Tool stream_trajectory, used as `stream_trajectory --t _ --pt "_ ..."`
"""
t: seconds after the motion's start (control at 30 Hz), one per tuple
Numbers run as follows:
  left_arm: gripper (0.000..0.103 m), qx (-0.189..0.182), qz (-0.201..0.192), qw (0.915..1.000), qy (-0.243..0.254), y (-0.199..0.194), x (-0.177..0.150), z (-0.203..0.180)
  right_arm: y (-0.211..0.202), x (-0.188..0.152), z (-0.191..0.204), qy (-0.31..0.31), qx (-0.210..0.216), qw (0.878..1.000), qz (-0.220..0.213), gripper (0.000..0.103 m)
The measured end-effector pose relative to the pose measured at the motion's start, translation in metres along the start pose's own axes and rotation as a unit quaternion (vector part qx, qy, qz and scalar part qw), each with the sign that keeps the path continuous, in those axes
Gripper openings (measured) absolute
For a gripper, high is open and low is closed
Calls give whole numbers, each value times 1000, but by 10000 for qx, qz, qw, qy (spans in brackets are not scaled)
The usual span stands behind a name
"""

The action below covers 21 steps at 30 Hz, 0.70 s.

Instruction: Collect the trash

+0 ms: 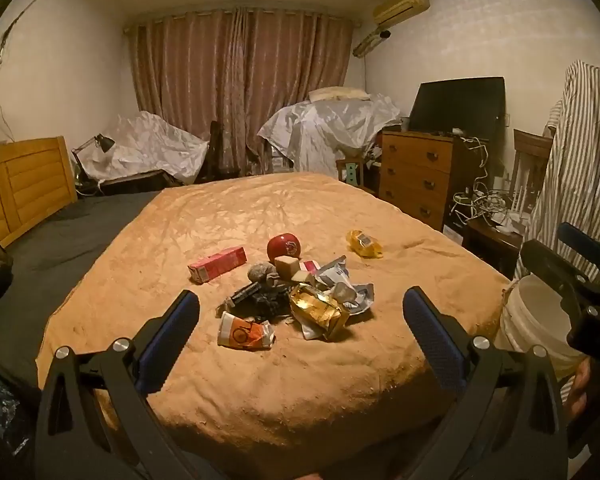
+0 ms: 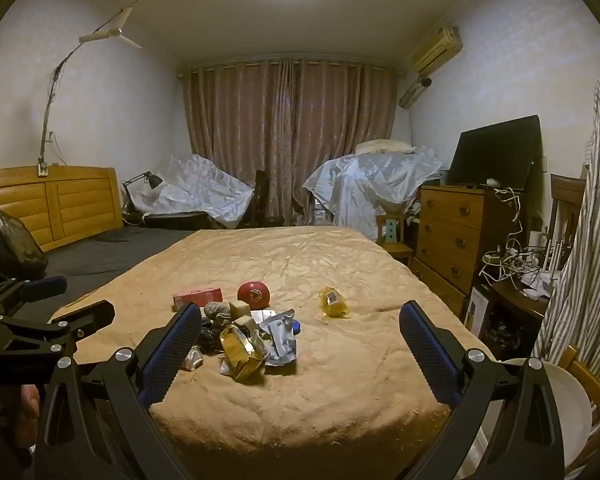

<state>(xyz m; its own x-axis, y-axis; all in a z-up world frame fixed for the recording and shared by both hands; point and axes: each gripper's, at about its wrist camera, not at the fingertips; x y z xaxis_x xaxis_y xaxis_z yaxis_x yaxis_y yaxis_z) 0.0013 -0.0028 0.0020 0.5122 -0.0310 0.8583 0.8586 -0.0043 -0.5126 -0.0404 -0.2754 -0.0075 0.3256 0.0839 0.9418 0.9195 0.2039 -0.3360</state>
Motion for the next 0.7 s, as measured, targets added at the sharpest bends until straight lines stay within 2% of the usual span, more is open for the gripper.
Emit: stream_trajectory --t 0.3,0.57,0.7 --pt "98 -109 49 9999 -19 2 -1 9 3 -1 4 -10 24 10000 14 99" --pt "98 -38 40 10000 -11 2 -2 6 14 -3 11 -17 52 10000 52 99" --pt "98 -24 39 10000 -56 3 -2 8 5 -3 8 -35 78 10000 38 99"
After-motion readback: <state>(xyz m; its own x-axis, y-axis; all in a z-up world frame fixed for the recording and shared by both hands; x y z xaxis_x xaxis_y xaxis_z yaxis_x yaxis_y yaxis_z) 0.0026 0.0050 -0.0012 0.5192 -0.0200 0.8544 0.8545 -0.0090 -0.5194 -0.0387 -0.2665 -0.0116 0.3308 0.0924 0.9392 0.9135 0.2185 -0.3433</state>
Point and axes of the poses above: each gripper's, at about its wrist camera, not at the fingertips, and y roughly the way its jaws point, z to its left, x to its top, and after that the axes turned 10 degrees about z, right-handed
